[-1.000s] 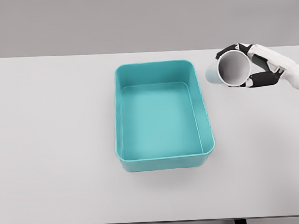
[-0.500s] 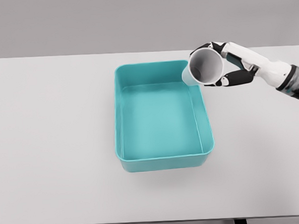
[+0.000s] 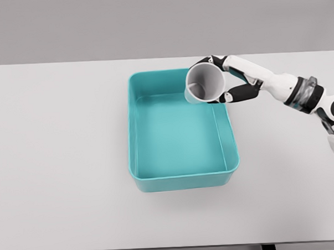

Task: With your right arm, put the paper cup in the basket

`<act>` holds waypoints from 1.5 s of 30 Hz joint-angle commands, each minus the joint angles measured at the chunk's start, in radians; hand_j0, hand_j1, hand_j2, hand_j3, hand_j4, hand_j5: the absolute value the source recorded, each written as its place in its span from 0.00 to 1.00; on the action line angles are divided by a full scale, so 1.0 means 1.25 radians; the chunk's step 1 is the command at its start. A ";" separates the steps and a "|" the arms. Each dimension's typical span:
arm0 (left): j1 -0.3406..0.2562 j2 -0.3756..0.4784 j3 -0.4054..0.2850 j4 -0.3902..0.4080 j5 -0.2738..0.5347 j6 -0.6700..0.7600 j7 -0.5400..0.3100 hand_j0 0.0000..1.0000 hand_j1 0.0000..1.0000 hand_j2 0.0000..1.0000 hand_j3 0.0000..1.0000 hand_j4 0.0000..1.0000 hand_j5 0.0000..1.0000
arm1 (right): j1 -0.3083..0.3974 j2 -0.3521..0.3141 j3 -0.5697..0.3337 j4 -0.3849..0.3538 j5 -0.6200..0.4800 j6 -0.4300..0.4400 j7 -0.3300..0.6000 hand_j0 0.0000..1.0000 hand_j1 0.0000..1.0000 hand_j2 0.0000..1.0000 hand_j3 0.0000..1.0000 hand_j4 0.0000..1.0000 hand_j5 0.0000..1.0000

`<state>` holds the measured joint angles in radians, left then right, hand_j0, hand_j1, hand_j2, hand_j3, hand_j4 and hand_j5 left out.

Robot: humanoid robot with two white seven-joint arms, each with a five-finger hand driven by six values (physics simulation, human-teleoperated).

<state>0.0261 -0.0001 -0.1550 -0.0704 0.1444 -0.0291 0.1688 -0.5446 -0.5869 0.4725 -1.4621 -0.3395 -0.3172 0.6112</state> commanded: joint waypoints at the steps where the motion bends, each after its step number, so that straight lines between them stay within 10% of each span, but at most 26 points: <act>1: 0.000 0.000 0.000 0.000 0.000 0.000 0.000 1.00 1.00 1.00 1.00 1.00 1.00 | 0.000 0.017 0.006 0.005 0.011 0.002 0.000 0.74 0.74 0.74 0.74 0.74 0.74; 12: 0.000 0.000 0.000 0.000 0.000 0.000 0.000 1.00 1.00 1.00 1.00 1.00 1.00 | 0.000 0.050 0.015 0.020 0.102 0.001 0.000 0.75 0.75 0.75 0.75 0.75 0.75; 25: 0.000 0.000 0.000 0.000 0.000 0.000 0.000 1.00 1.00 1.00 1.00 1.00 1.00 | -0.028 0.123 0.025 0.011 0.464 0.030 0.000 0.75 0.75 0.75 0.75 0.75 0.75; 26: 0.000 0.000 0.000 0.001 0.000 0.000 0.000 1.00 1.00 1.00 1.00 1.00 1.00 | -0.029 0.122 0.022 0.011 0.466 0.032 0.000 1.00 1.00 1.00 1.00 1.00 1.00; 36: 0.000 0.000 0.000 0.000 0.000 0.000 0.000 1.00 1.00 1.00 1.00 1.00 1.00 | -0.027 0.103 -0.034 -0.023 0.326 0.019 0.000 1.00 1.00 1.00 1.00 1.00 1.00; 42: 0.000 0.000 0.000 0.001 0.000 0.000 0.000 1.00 1.00 1.00 1.00 1.00 1.00 | 0.088 -0.023 -0.286 -0.078 -0.008 -0.040 0.000 1.00 1.00 1.00 1.00 1.00 1.00; 45: 0.000 0.000 0.000 0.001 0.000 0.000 0.000 1.00 1.00 1.00 1.00 1.00 1.00 | 0.254 -0.027 -0.481 -0.070 0.002 -0.051 0.000 1.00 1.00 1.00 1.00 1.00 1.00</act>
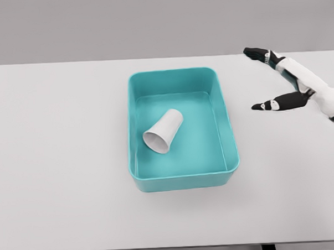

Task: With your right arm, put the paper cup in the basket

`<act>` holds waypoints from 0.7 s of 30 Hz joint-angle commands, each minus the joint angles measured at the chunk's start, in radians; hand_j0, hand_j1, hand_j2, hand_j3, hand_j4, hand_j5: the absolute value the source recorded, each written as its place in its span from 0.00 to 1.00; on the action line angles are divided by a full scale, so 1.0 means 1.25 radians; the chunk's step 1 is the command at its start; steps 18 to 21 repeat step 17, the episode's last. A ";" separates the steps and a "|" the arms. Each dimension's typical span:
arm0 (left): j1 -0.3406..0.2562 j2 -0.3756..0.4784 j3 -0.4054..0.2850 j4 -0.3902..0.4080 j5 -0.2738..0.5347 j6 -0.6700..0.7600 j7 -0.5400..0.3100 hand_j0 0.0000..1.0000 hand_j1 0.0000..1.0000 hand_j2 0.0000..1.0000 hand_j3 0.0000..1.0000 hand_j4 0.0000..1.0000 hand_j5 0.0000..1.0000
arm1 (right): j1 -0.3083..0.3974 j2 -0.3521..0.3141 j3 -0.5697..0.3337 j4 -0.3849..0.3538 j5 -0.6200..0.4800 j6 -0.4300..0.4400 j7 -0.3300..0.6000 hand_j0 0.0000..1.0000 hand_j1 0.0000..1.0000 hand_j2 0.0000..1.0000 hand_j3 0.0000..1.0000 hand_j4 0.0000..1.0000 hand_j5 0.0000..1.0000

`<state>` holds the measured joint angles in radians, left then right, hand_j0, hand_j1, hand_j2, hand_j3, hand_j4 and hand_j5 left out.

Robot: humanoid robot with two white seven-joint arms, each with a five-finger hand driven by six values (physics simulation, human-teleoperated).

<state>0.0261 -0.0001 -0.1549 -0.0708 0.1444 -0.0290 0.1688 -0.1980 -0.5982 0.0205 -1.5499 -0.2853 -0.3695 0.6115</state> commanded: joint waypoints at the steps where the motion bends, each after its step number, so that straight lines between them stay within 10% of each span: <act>1: 0.000 0.000 0.000 0.000 0.000 0.000 0.000 1.00 1.00 1.00 1.00 1.00 1.00 | 0.007 -0.018 -0.132 0.005 -0.021 -0.017 -0.001 1.00 1.00 1.00 1.00 1.00 1.00; 21: 0.000 0.000 0.000 0.000 0.000 0.000 0.000 1.00 1.00 1.00 1.00 1.00 1.00 | 0.076 -0.001 -0.162 0.052 0.023 -0.064 -0.001 1.00 1.00 1.00 1.00 1.00 1.00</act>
